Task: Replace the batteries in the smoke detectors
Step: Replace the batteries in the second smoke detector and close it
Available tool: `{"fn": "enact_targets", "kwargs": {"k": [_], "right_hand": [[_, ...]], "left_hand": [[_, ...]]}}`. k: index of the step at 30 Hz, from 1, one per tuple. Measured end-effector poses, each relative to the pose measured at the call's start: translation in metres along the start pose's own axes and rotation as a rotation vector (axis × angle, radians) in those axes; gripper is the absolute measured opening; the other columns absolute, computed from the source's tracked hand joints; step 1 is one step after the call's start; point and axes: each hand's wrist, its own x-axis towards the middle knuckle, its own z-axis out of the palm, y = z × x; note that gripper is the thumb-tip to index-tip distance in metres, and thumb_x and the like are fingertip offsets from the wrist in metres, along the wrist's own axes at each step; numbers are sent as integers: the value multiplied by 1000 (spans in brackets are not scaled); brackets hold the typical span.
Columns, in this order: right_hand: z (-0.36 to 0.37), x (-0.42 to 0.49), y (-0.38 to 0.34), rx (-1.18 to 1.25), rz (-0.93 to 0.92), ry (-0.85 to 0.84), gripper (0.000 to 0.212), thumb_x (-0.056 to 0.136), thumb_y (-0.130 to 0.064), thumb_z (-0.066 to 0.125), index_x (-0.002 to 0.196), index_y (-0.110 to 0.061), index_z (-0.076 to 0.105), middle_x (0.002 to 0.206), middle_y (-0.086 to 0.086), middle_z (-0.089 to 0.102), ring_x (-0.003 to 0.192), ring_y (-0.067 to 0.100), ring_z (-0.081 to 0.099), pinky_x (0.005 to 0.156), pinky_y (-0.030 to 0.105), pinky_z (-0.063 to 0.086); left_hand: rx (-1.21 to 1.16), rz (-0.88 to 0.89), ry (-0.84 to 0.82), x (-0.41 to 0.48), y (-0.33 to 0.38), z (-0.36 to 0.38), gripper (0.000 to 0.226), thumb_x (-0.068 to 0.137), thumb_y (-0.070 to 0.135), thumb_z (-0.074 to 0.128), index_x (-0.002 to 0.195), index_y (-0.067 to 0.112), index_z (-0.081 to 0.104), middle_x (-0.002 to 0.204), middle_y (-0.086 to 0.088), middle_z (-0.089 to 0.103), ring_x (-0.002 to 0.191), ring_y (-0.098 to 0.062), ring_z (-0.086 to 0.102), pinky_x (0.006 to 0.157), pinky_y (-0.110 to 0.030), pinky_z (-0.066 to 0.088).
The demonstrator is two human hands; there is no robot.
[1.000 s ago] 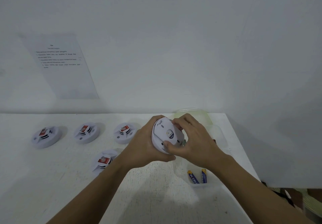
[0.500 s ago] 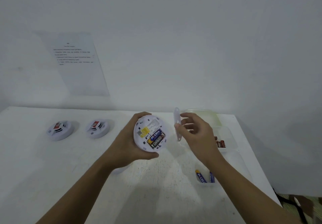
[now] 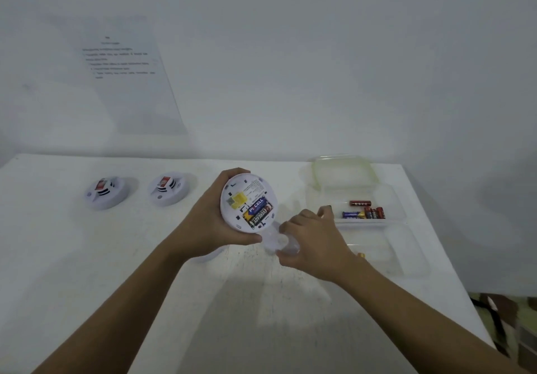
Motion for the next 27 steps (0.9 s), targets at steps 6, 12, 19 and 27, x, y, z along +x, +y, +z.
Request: {"fn": "enact_targets", "kwargs": {"k": [6, 12, 19, 27], "right_hand": [[-5, -9, 9, 102, 90, -10, 46, 85, -68, 54, 109, -31, 69, 108, -14, 69, 108, 13, 55, 96, 41, 25], [-51, -23, 24, 788, 316, 329, 18, 80, -42, 79, 87, -26, 74, 84, -16, 71, 85, 5, 66, 80, 19, 46], [-102, -27, 21, 901, 304, 456, 14, 80, -36, 81, 89, -28, 74, 92, -13, 71, 93, 11, 65, 74, 10, 42], [-90, -35, 23, 736, 299, 416, 32, 79, -24, 83, 110, -22, 73, 106, -8, 55, 105, 6, 55, 75, 4, 44]], "left_hand": [[-53, -21, -27, 6, -2, 17, 96, 57, 13, 98, 135, 29, 45, 128, 11, 57, 123, -12, 57, 89, -19, 55], [-99, 2, -39, 17, 11, 26, 96, 57, 8, 98, 136, 25, 46, 129, 11, 59, 124, -15, 57, 90, -24, 57], [-138, 67, -55, 33, 31, 37, 96, 58, 7, 97, 138, 22, 46, 128, 10, 61, 124, -17, 58, 87, -25, 58], [-156, 63, -62, 45, 38, 63, 96, 57, 1, 96, 134, 27, 46, 121, 22, 61, 118, -7, 61, 82, -16, 56]]}}
